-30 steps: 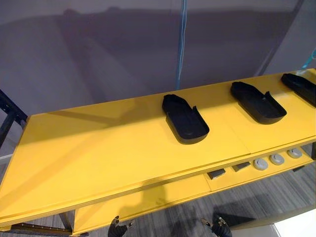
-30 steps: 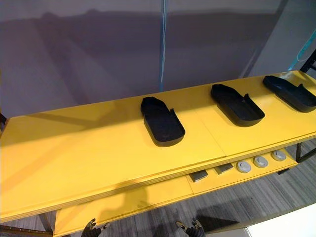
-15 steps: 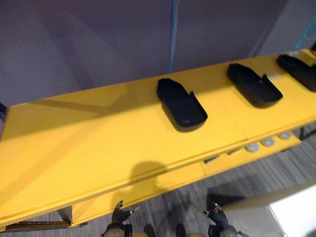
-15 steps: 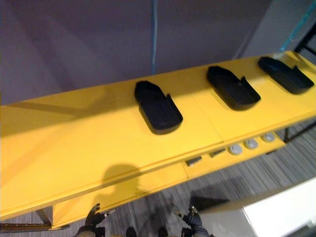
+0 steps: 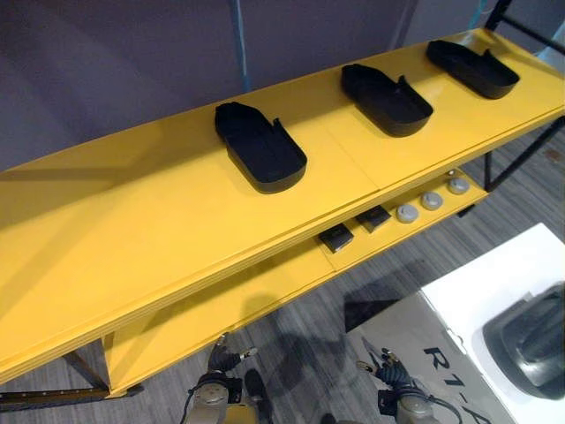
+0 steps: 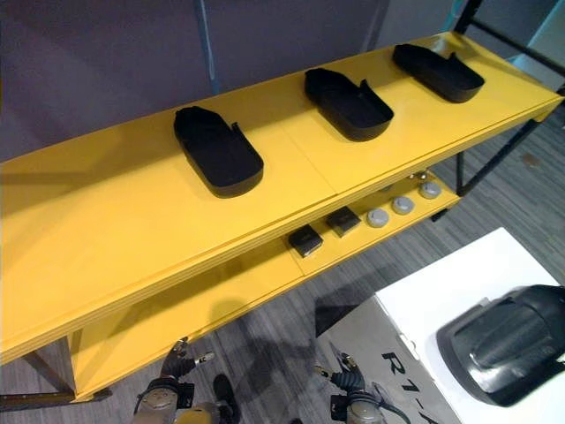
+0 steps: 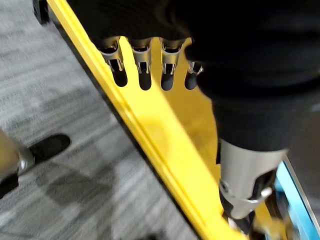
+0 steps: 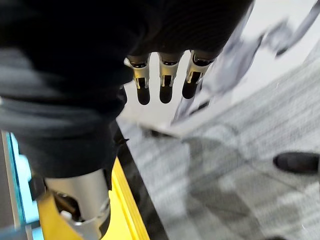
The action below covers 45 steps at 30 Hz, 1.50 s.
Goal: Walk over and take plastic housings, then place them on the shelf
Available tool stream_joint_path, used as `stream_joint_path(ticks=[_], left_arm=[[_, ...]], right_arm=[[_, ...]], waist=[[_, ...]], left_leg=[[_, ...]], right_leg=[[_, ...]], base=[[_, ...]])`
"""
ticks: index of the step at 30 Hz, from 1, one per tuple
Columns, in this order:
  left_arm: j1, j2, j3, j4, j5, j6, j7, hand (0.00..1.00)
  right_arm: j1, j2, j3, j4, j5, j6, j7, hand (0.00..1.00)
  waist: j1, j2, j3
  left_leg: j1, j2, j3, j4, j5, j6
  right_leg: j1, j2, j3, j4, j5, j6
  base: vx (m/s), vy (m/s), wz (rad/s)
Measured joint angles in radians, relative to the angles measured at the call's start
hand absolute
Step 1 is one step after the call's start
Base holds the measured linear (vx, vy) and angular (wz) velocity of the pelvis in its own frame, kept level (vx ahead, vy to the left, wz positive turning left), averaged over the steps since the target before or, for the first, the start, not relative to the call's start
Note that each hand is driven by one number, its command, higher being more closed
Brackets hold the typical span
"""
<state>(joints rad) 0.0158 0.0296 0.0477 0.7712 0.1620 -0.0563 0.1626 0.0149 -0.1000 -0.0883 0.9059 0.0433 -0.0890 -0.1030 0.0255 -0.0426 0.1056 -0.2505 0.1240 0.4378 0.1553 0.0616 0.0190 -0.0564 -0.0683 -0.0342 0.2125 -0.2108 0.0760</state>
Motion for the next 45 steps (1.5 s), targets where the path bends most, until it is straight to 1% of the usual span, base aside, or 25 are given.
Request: stream_joint_path(ticks=[1, 4, 5, 6, 9, 10, 12, 13, 14, 15, 17, 18, 22, 23, 25, 26, 28, 29, 31, 32, 33, 34, 38, 41, 45], left_arm=[[-0.002, 0.002, 0.000, 0.000, 0.000, 0.000, 0.000, 0.00], [0.001, 0.002, 0.000, 0.000, 0.000, 0.000, 0.002, 0.00], [0.003, 0.001, 0.001, 0.005, 0.000, 0.000, 0.003, 0.00], [0.003, 0.004, 0.003, 0.012, 0.000, 0.001, 0.004, 0.00], [0.012, 0.010, 0.005, 0.022, 0.000, 0.001, 0.006, 0.00], [0.017, 0.013, 0.005, 0.038, 0.000, 0.003, 0.006, 0.00], [0.020, 0.022, 0.006, 0.043, 0.000, 0.005, 0.007, 0.00], [0.022, 0.027, 0.006, 0.043, 0.000, 0.006, 0.008, 0.00], [0.030, 0.033, 0.008, 0.041, 0.000, 0.007, 0.009, 0.00], [0.029, 0.036, 0.015, 0.044, -0.001, 0.009, 0.009, 0.00], [0.019, 0.026, 0.026, 0.042, -0.004, 0.011, 0.010, 0.00], [0.016, 0.029, 0.027, 0.043, -0.005, 0.012, 0.012, 0.00], [-0.001, 0.034, 0.026, 0.074, -0.019, 0.012, 0.009, 0.00], [-0.007, 0.032, 0.025, 0.080, -0.019, 0.016, 0.008, 0.00], [-0.008, 0.031, 0.025, 0.081, -0.019, 0.021, 0.007, 0.00], [-0.008, 0.023, 0.020, 0.081, -0.019, 0.021, 0.006, 0.00], [-0.010, 0.005, 0.001, 0.096, -0.019, 0.021, 0.003, 0.00], [-0.003, -0.008, 0.001, 0.097, -0.019, 0.022, 0.003, 0.00], [0.016, -0.008, -0.001, 0.097, -0.020, 0.022, 0.003, 0.00], [0.019, -0.008, -0.001, 0.097, -0.020, 0.022, 0.004, 0.00], [0.018, -0.009, -0.005, 0.097, -0.022, 0.021, 0.004, 0.00], [0.018, -0.008, -0.005, 0.097, -0.022, 0.020, 0.005, 0.00], [0.006, 0.025, -0.003, 0.116, -0.023, 0.020, 0.006, 0.00], [0.022, 0.038, 0.004, 0.118, -0.024, 0.021, 0.006, 0.00], [0.050, 0.061, 0.007, 0.118, -0.030, 0.021, 0.005, 0.00]], right_arm=[[0.000, -0.001, -0.010, 0.001, 0.000, 0.000, -0.002, 0.00], [0.003, -0.006, -0.011, 0.010, 0.000, -0.001, -0.002, 0.00], [0.002, -0.007, -0.011, 0.009, 0.000, -0.001, -0.002, 0.00], [0.005, -0.001, -0.011, 0.007, 0.000, -0.001, -0.001, 0.00], [0.021, 0.008, -0.012, 0.005, 0.000, 0.000, -0.001, 0.00], [0.022, 0.010, -0.013, 0.004, 0.000, 0.000, -0.001, 0.00], [0.017, 0.021, -0.012, 0.000, 0.000, 0.000, -0.001, 0.00], [0.017, 0.025, -0.010, -0.002, 0.000, 0.000, -0.001, 0.00], [0.017, 0.029, -0.007, -0.008, 0.000, 0.000, -0.001, 0.00], [0.014, 0.029, -0.006, -0.014, 0.000, 0.000, -0.001, 0.00], [-0.004, 0.030, -0.001, -0.019, 0.000, 0.000, -0.001, 0.00], [-0.011, 0.029, 0.009, -0.017, 0.000, 0.000, -0.001, 0.00], [0.001, 0.030, 0.012, -0.019, 0.000, 0.000, -0.001, 0.00], [0.029, 0.031, 0.012, -0.019, 0.003, -0.001, -0.001, 0.00], [0.051, 0.030, 0.012, -0.020, 0.005, -0.001, -0.004, 0.00], [0.066, 0.023, 0.009, -0.027, 0.009, -0.001, -0.008, 0.00], [0.063, 0.009, -0.002, -0.025, 0.010, -0.001, -0.017, 0.00], [0.054, 0.006, -0.035, -0.018, 0.010, -0.001, -0.021, 0.00], [0.056, 0.009, -0.056, 0.001, 0.010, -0.001, -0.023, 0.00], [0.057, 0.009, -0.060, 0.011, 0.010, -0.001, -0.023, 0.00], [0.065, 0.007, -0.071, 0.020, 0.012, -0.001, -0.030, 0.00], [0.065, 0.004, -0.078, 0.021, 0.019, -0.001, -0.031, 0.00], [0.105, 0.019, -0.116, 0.019, 0.026, -0.001, -0.032, 0.00], [0.118, 0.020, -0.178, 0.018, 0.037, -0.001, -0.034, 0.00], [0.117, 0.017, -0.315, -0.036, 0.070, -0.001, -0.037, 0.00]], waist=[[-0.008, 0.004, 0.004], [-0.010, 0.021, 0.022], [-0.011, 0.033, 0.038], [-0.018, 0.032, 0.044], [-0.021, 0.022, 0.046], [-0.034, 0.025, 0.044], [-0.038, 0.027, 0.043], [-0.037, 0.020, 0.040], [-0.036, 0.001, 0.032], [-0.041, -0.001, 0.031], [-0.061, 0.019, 0.022], [-0.060, 0.018, 0.028], [-0.073, 0.023, 0.035], [-0.073, 0.034, 0.042], [-0.073, 0.037, 0.045], [-0.074, 0.043, 0.050], [-0.071, 0.051, 0.068], [-0.068, 0.061, 0.080], [-0.067, 0.064, 0.087], [-0.068, 0.067, 0.088], [-0.069, 0.088, 0.087], [-0.067, 0.099, 0.086], [-0.071, 0.064, 0.062], [-0.071, 0.064, 0.052], [-0.068, 0.059, 0.039]], left_leg=[[0.001, 0.005, -0.007, 0.011, 0.000, -0.001], [0.006, -0.001, -0.171, 0.043, -0.009, -0.021], [0.028, -0.002, -0.222, 0.042, -0.034, -0.059], [0.046, -0.006, -0.199, 0.040, -0.055, -0.077], [0.097, -0.026, -0.148, -0.009, -0.072, -0.086], [0.129, -0.038, -0.119, -0.058, -0.072, -0.087], [0.164, -0.022, -0.039, -0.112, -0.073, -0.087], [0.190, -0.015, 0.032, -0.118, -0.073, -0.087], [0.218, -0.025, 0.090, -0.104, -0.078, -0.092], [0.221, -0.032, 0.091, -0.083, -0.093, -0.095], [0.230, -0.006, 0.104, -0.059, -0.137, -0.119], [0.239, 0.003, 0.120, -0.050, -0.137, -0.119], [0.267, 0.110, 0.167, 0.066, -0.169, -0.124], [0.264, 0.178, 0.162, 0.165, -0.197, -0.130], [0.243, 0.246, 0.150, 0.299, -0.205, -0.130], [0.205, 0.286, 0.106, 0.427, -0.188, -0.104], [0.152, 0.243, -0.047, 0.500, -0.249, -0.124], [0.134, 0.147, -0.183, 0.464, -0.299, -0.157], [0.137, 0.049, -0.296, 0.359, -0.309, -0.172], [0.137, 0.026, -0.324, 0.320, -0.308, -0.171], [0.139, -0.002, -0.370, 0.198, -0.271, -0.129], [0.141, 0.001, -0.374, 0.179, -0.215, -0.095], [0.205, -0.051, -0.339, 0.064, -0.178, -0.056], [0.252, -0.085, -0.335, -0.030, -0.142, -0.049], [0.292, -0.092, -0.333, -0.071, -0.139, -0.051]], right_leg=[[0.002, 0.003, 0.004, 0.004, 0.002, -0.003], [-0.020, 0.006, 0.066, 0.047, -0.002, -0.012], [-0.029, 0.011, 0.105, 0.066, -0.005, -0.018], [-0.035, 0.009, 0.141, 0.075, -0.007, -0.018], [-0.048, -0.003, 0.217, 0.048, -0.010, -0.015], [-0.048, -0.017, 0.227, 0.007, -0.002, -0.027], [-0.104, -0.053, 0.123, 0.065, 0.015, -0.044], [-0.152, -0.101, -0.064, 0.160, 0.017, -0.055], [-0.158, -0.156, -0.283, 0.193, 0.048, -0.094], [-0.154, -0.166, -0.303, 0.188, 0.074, -0.077], [-0.154, -0.154, -0.396, 0.165, 0.087, -0.094], [-0.153, -0.147, -0.394, 0.167, 0.085, -0.097], [-0.111, -0.032, -0.338, 0.103, 0.097, -0.103], [-0.072, 0.013, -0.333, 0.070, 0.098, -0.105], [-0.038, 0.045, -0.326, 0.051, 0.097, -0.107], [-0.012, 0.061, -0.298, 0.040, 0.090, -0.120], [0.002, 0.060, -0.236, 0.042, 0.084, -0.135], [0.007, 0.054, -0.175, 0.041, 0.085, -0.137], [0.022, 0.054, -0.111, 0.039, 0.085, -0.137], [0.026, 0.055, -0.099, 0.037, 0.085, -0.136], [0.029, 0.073, -0.068, 0.030, 0.085, -0.129], [0.028, 0.085, -0.056, 0.027, 0.083, -0.123], [0.059, 0.039, -0.033, -0.017, 0.089, -0.080], [0.086, 0.010, -0.037, -0.055, 0.090, -0.056], [0.121, 0.007, -0.039, -0.087, 0.090, -0.048]], base=[[-0.13, -0.031, -0.18], [-0.17, -0.030, -0.61], [-0.17, 0.040, -0.89], [-0.20, 0.102, -0.91], [-0.13, 0.175, -1.12], [-0.04, 0.235, -1.42], [-0.06, 0.211, -1.46], [-0.06, 0.110, -1.54], [-0.05, 0.087, -1.50], [-0.01, 0.051, -1.26], [0.05, -0.002, -1.16], [0.07, -0.075, -1.15], [0.14, -0.153, -0.84], [0.18, -0.222, -0.56], [0.18, -0.213, -0.50], [0.21, -0.157, -0.62], [0.19, -0.050, -0.92], [0.11, 0.078, -1.05], [0.11, 0.112, -1.04], [0.12, 0.157, -0.94], [0.07, 0.147, -0.71], [0.09, 0.181, -0.78], [0.09, 0.119, -0.11], [0.14, 0.085, 0.09], [0.12, 0.039, 0.02]])
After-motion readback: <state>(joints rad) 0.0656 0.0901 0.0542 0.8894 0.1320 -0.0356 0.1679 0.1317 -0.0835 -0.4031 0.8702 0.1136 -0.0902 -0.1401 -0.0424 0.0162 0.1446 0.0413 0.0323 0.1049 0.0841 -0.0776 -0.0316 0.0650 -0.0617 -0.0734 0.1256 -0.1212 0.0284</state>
